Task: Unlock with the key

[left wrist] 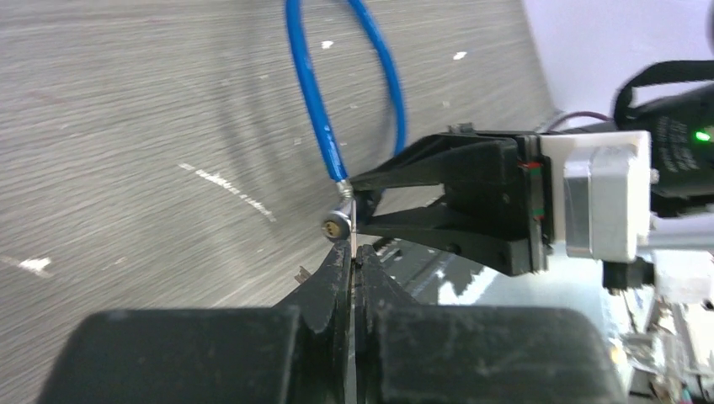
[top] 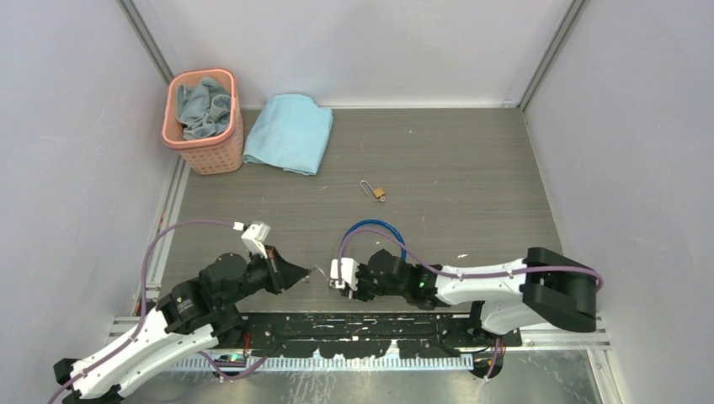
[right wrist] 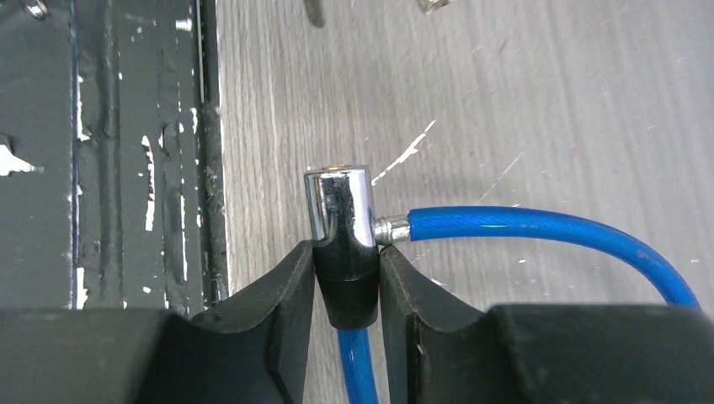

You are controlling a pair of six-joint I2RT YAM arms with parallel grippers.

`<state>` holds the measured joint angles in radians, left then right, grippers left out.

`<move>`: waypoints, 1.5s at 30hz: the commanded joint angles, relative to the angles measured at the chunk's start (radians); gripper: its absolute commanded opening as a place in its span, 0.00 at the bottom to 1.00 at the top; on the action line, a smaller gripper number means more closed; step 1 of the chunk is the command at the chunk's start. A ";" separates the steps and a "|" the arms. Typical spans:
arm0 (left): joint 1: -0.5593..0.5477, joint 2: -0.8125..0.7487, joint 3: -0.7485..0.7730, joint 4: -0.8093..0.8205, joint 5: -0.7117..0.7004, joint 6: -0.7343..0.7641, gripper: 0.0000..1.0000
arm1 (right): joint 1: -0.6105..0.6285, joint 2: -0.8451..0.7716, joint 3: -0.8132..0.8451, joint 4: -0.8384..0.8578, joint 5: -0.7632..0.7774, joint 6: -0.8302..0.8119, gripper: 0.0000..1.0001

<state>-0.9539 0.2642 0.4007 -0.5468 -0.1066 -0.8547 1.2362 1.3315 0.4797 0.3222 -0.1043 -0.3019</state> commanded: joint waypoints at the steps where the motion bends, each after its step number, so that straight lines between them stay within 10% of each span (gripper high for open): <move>1: 0.000 0.012 0.086 0.124 0.169 0.052 0.00 | 0.006 -0.125 -0.036 0.214 0.035 -0.053 0.01; 45: 0.000 0.179 0.250 -0.081 0.190 0.080 0.00 | 0.111 -0.133 -0.103 0.414 0.234 -0.279 0.01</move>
<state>-0.9539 0.4397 0.6060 -0.6346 0.0986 -0.7761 1.3323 1.1854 0.3412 0.6285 0.0769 -0.5255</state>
